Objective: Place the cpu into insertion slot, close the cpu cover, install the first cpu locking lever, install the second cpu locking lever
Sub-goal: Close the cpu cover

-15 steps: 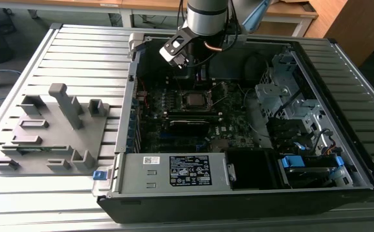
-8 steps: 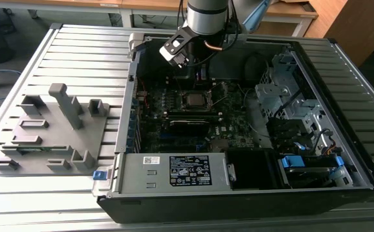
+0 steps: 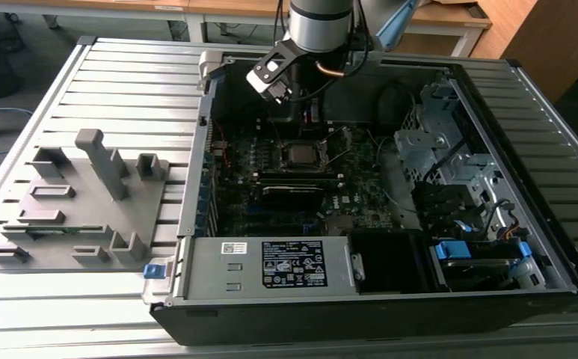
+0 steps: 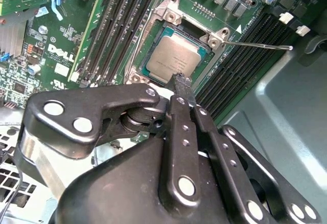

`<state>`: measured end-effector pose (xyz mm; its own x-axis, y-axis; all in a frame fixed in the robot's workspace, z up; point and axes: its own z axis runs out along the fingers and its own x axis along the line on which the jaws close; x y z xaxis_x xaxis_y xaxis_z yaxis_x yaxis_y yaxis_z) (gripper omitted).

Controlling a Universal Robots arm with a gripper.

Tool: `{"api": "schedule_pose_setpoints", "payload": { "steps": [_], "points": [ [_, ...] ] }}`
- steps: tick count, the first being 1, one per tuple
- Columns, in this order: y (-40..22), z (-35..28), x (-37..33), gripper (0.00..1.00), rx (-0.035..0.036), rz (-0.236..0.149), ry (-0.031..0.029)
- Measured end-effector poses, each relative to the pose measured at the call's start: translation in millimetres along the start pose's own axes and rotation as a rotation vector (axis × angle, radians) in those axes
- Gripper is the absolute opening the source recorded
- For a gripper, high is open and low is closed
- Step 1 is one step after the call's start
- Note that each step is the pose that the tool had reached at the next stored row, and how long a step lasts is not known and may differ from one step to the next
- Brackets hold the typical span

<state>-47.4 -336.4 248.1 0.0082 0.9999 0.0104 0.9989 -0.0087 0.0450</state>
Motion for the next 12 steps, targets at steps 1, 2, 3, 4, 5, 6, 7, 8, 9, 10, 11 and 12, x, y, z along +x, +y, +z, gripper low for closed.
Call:
{"api": "schedule_pose_setpoints", "payload": {
  "steps": [1, 2, 3, 4, 5, 6, 7, 8, 9, 10, 11, 12],
  "points": [
    [0.0, -0.9, 0.0, 0.11, 0.0000, 0.000, 0.0000],
    [0.1, -2.0, 0.0, 0.11, 0.0000, 0.000, 0.0001],
    [0.2, -3.2, 0.1, 0.11, -0.0001, 0.000, 0.0002],
    [0.2, -4.5, 0.1, 0.11, -0.0001, 0.000, 0.0002],
    [0.3, -5.8, 0.1, 0.11, 0.0000, 0.000, 0.0001],
    [0.3, -7.1, 0.1, 0.11, -0.0001, 0.000, 0.0001],
    [0.4, -8.2, 0.1, 0.11, -0.0001, 0.000, 0.0000],
    [0.4, -9.0, 0.1, 0.11, 0.0000, 0.000, 0.0000],
    [0.4, -9.0, 0.1, 0.11, -0.0001, 0.000, 0.0003],
    [0.4, -9.0, 0.2, 0.11, -0.0002, 0.000, 0.0004],
    [0.4, -9.0, 0.1, 0.11, -0.0002, 0.000, 0.0004],
    [0.4, -9.1, 0.1, 0.11, -0.0002, 0.000, 0.0003]
  ]
}}
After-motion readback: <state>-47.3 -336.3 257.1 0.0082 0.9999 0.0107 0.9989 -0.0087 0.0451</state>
